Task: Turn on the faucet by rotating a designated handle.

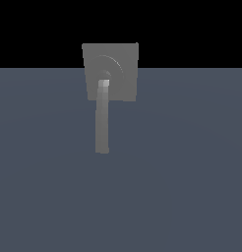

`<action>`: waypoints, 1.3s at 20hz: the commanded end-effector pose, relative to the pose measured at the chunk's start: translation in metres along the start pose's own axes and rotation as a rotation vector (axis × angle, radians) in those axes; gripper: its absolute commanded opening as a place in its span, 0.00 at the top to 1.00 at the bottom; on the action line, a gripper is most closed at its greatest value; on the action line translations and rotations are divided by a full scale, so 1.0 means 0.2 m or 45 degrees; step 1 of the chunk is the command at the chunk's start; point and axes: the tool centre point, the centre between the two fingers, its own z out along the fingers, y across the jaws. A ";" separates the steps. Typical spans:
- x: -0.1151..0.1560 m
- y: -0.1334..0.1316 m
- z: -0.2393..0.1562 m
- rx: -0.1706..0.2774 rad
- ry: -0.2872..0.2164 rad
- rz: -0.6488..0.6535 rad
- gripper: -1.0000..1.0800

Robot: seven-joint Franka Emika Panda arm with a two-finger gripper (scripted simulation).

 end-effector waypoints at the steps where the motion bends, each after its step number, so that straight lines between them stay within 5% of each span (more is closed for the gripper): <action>1: 0.00 0.00 0.00 0.000 0.000 0.000 1.00; 17: 0.03 -0.07 -0.05 -0.012 0.045 -0.064 1.00; 26: 0.05 -0.06 -0.12 -0.184 0.140 -0.180 1.00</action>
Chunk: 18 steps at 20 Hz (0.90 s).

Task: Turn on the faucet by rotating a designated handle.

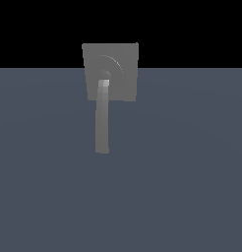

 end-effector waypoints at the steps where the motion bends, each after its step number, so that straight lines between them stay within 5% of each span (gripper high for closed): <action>1: 0.01 0.01 -0.03 -0.072 0.034 -0.049 1.00; 8: 0.04 0.03 -0.19 -0.393 0.143 -0.256 1.00; 18: 0.09 -0.07 -0.51 -1.051 0.181 -0.651 1.00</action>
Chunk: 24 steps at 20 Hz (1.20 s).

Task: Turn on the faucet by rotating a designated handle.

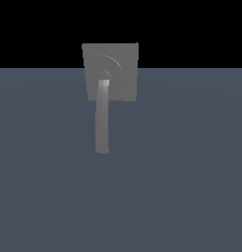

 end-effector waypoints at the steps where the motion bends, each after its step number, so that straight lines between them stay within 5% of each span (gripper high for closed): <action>1: 0.03 0.03 -0.09 -0.162 -0.013 -0.119 1.00; 12: 0.25 0.02 -0.48 -0.822 -0.236 -0.699 1.00; 18: 0.44 -0.11 -0.65 -1.136 -0.464 -1.052 1.00; 24: 0.66 -0.31 -0.75 -1.402 -0.761 -1.426 1.00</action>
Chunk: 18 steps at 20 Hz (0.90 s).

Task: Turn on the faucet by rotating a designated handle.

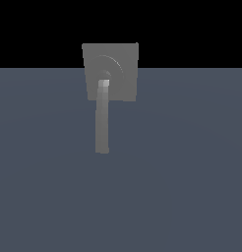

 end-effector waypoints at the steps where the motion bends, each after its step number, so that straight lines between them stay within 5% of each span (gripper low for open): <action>1: 0.07 0.09 -0.09 -0.098 -0.090 -0.190 1.00; 9: 0.43 0.30 -0.34 -0.355 -0.374 -0.843 1.00; 18: 1.06 0.35 -0.54 -0.578 -0.685 -1.642 1.00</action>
